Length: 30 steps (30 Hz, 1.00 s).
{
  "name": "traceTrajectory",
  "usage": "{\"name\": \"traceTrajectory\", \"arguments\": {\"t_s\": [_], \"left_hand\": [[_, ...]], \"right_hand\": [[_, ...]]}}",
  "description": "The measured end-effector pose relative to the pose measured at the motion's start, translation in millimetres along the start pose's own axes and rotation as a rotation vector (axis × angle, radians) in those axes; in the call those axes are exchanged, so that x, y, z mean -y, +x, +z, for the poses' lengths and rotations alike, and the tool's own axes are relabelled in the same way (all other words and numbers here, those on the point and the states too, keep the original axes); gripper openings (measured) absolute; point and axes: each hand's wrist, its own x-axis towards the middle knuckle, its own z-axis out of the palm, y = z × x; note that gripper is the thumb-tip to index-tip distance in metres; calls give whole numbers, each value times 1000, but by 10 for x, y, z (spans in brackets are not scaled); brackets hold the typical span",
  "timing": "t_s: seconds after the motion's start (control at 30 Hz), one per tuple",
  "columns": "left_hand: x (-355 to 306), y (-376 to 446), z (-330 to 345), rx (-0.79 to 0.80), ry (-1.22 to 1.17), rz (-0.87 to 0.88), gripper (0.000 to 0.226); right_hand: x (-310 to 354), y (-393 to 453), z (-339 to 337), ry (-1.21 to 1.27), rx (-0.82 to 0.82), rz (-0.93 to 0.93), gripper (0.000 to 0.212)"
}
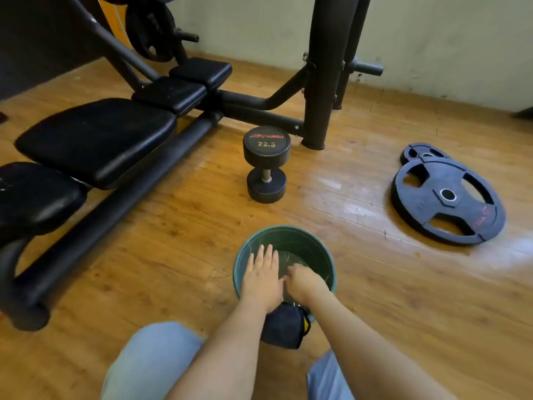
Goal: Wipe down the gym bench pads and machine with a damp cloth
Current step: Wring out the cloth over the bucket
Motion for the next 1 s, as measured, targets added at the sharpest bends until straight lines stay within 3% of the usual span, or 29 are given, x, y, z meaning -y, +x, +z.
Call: {"name": "traceTrajectory", "arguments": {"t_s": [0.07,0.13,0.33,0.47,0.57,0.7,0.8,0.9,1.0], "left_hand": [[6,-61,175,37,18,-18,66],[50,-85,348,49,24,-29,66],[267,-14,455,16,-89,-83,62],[430,69,387,-6,-134,-119,58],[471,185,408,-11,23,-52,60],[312,395,536,62,29,1,64],[116,534,663,176,-162,-71,67],[-22,607,851,278,-345,-186,68],[-94,608,966,407,-386,-263,61]], "right_hand": [[-52,-2,210,60,291,-14,51],[-95,-5,360,65,425,-34,55],[-110,284,234,307,264,-107,4],[-168,591,26,755,-86,65,20],[-183,763,-53,575,-80,32,7],[-268,904,210,353,-69,27,29],[-336,1001,410,144,-81,-20,65],[-399,1088,608,-168,129,-109,89],[-382,1159,831,-200,314,-24,81]]}}
